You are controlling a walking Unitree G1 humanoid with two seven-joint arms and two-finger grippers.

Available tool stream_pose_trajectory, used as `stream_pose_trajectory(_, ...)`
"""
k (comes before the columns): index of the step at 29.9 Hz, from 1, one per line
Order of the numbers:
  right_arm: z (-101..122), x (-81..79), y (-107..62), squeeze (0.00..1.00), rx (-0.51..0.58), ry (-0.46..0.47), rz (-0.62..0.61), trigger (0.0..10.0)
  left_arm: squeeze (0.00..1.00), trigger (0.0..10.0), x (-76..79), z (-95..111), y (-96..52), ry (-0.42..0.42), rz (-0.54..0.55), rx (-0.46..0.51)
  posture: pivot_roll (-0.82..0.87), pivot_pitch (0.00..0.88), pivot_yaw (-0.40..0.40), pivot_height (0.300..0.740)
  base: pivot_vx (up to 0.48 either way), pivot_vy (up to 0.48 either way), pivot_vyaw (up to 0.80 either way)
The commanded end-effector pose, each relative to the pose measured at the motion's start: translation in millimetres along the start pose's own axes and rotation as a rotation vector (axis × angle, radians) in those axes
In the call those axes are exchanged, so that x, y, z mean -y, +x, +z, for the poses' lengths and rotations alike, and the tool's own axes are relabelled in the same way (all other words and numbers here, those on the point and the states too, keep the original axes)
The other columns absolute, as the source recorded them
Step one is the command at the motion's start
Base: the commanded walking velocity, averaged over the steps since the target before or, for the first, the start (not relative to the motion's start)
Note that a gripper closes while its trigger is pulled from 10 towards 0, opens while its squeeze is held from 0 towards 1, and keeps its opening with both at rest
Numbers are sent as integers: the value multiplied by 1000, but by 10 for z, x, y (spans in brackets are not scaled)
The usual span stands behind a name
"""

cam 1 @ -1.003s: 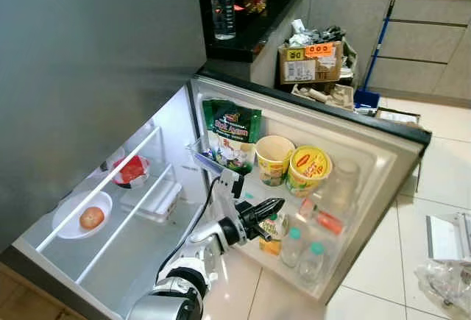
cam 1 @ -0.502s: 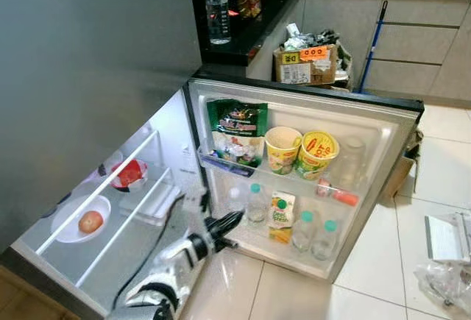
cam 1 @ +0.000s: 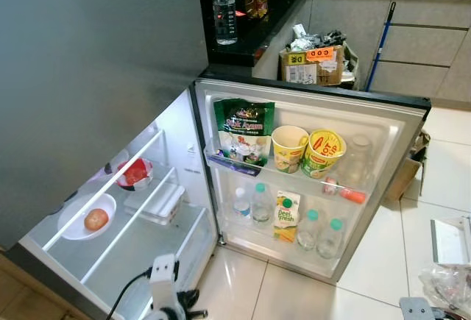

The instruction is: Restocking fridge

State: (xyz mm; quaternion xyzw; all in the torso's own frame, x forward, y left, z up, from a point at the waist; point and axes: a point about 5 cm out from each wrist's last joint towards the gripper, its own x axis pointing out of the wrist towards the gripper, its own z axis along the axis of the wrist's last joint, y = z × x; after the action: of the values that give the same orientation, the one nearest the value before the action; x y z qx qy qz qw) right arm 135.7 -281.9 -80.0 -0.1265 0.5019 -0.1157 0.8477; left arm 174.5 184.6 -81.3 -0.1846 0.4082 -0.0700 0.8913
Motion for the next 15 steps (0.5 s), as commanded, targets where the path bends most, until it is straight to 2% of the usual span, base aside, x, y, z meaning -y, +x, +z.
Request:
stream_pose_trajectory(1, 100, -37, 11, 0, 41, -32, 17, 10000, 0, 10000, -134, -120, -86, 5, 63, -56, -107, 0, 22, 740, 0, 0, 738)
stream_pose_trajectory(2, 133, -49, 16, 0, 49, -40, 23, 10000, 0, 10000, -185, -217, -132, -8, 108, -83, -103, 0, 20, 740, 0, 0, 744)
stream_pose_trajectory(6, 169, -66, 21, 0, 57, -50, 34, 10000, 0, 10000, -212, -273, -156, -6, 145, -105, -101, 0, 17, 740, 0, 0, 741)
stream_pose_trajectory(15, 237, -139, 26, 0, 76, -73, 63, 10000, 0, 10000, -191, -218, -121, 0, 157, -97, -96, 0, 17, 740, 0, 0, 740)
